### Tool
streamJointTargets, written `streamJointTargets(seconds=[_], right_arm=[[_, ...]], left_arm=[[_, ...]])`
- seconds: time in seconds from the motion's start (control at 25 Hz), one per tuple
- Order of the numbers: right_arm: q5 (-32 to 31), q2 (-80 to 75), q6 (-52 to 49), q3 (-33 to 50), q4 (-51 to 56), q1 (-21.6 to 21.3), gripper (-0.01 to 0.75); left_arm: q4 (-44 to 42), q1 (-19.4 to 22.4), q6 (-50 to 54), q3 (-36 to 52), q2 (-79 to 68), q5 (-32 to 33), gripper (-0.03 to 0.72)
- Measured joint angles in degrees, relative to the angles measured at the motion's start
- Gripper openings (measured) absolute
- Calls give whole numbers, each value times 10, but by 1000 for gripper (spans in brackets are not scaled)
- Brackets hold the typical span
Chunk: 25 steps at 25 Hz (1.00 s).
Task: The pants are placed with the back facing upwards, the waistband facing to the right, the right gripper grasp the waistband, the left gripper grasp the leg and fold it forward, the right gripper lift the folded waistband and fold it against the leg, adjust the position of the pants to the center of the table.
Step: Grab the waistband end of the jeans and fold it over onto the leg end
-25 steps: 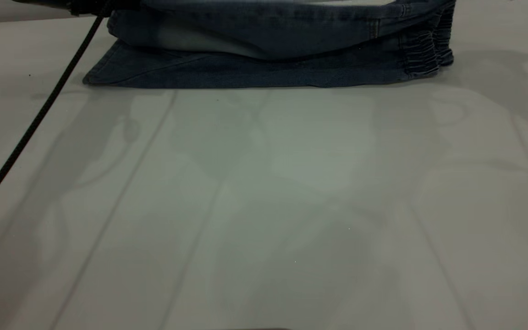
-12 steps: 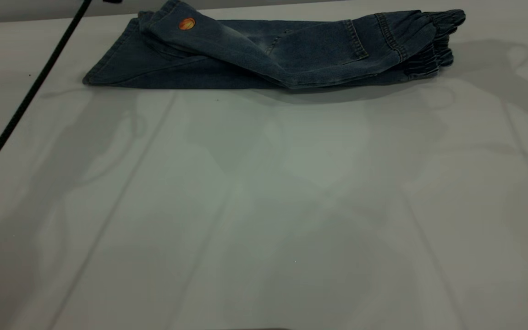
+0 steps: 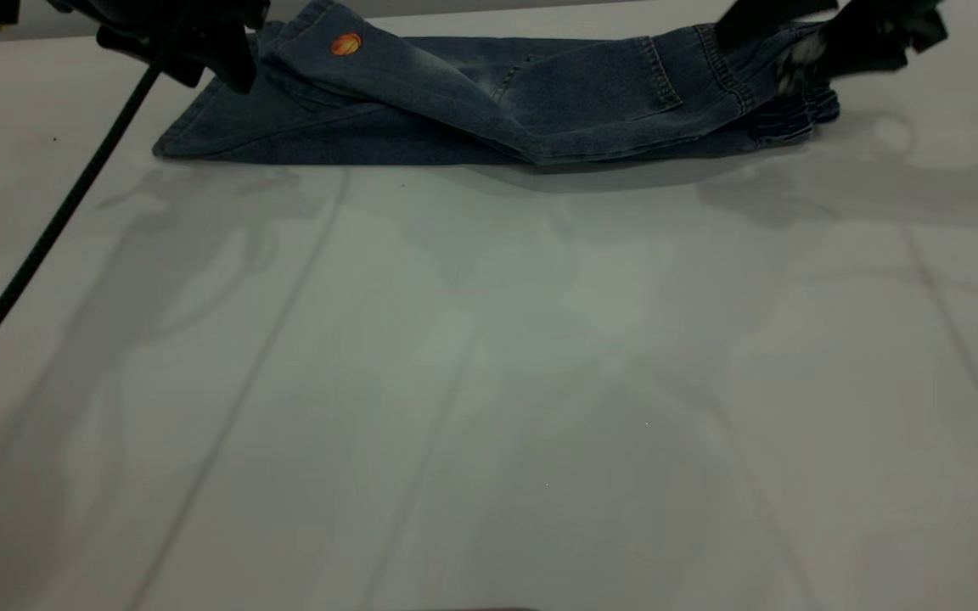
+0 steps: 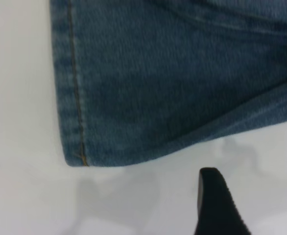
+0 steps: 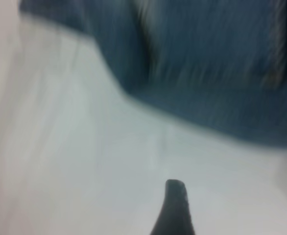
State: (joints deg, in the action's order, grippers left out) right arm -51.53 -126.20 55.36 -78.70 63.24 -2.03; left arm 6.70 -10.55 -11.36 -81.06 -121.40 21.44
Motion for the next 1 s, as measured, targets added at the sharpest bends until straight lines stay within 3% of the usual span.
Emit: streamJointTargets(seconds=[0.12, 0.36, 0.72, 1.0], right_arm=[[13, -4, -20, 0, -63, 45, 512], [128, -31, -26, -1, -73, 132, 510], [214, -59, -28, -12, -40, 147, 456], [257, -104, 50, -108, 79, 147, 454]], left_arm=[[0, -3, 0, 0, 0, 1, 360], [8, -9, 0, 0, 0, 1, 360], [8, -9, 1, 0, 0, 2, 360], [8, -9, 1, 0, 0, 2, 360]])
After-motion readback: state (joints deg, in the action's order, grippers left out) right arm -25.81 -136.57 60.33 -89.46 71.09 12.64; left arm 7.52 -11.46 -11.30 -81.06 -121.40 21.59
